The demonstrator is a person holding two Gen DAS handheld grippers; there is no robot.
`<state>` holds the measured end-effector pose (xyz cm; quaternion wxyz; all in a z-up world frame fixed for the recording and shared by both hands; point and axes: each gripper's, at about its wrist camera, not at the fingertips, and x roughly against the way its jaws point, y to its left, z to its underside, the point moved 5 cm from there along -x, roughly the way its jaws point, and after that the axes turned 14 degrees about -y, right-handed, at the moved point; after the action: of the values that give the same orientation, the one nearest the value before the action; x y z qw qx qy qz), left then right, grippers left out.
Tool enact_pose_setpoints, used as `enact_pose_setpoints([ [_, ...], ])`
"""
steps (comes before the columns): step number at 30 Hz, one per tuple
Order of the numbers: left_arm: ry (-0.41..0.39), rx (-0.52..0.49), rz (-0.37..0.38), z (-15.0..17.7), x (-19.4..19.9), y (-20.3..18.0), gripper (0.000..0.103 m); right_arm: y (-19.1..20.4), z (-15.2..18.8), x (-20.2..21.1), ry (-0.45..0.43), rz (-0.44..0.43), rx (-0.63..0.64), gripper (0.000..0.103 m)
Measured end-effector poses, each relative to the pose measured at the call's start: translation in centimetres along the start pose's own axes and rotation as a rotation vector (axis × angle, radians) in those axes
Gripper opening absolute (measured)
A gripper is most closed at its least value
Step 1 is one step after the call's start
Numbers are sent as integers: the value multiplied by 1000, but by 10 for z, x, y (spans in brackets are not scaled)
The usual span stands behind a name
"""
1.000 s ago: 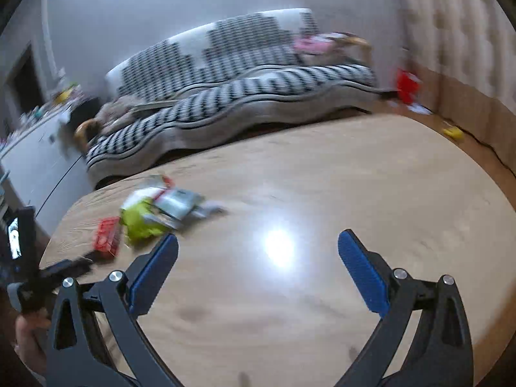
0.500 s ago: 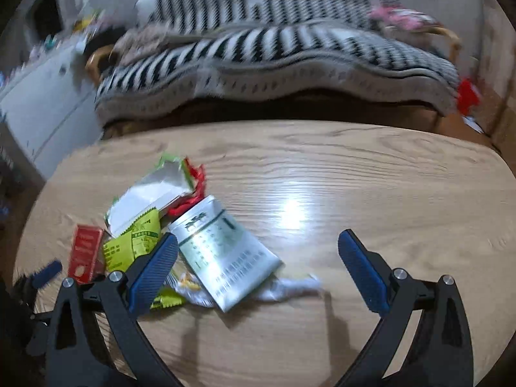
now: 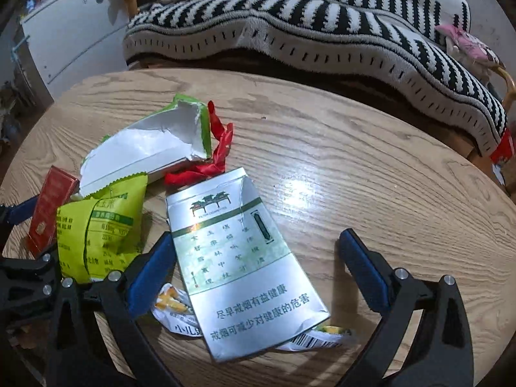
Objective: Collect trash
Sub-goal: 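Grasp the red cigarette box with left tool while right tool grasps white cigarette box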
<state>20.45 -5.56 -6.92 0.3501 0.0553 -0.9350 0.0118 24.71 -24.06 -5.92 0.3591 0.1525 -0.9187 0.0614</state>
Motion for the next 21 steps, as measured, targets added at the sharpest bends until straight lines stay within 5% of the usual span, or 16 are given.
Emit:
enact_pose_setpoints([
  [21, -17, -9, 15, 3, 0, -1, 97, 0, 1, 6, -35, -12, 6, 97],
])
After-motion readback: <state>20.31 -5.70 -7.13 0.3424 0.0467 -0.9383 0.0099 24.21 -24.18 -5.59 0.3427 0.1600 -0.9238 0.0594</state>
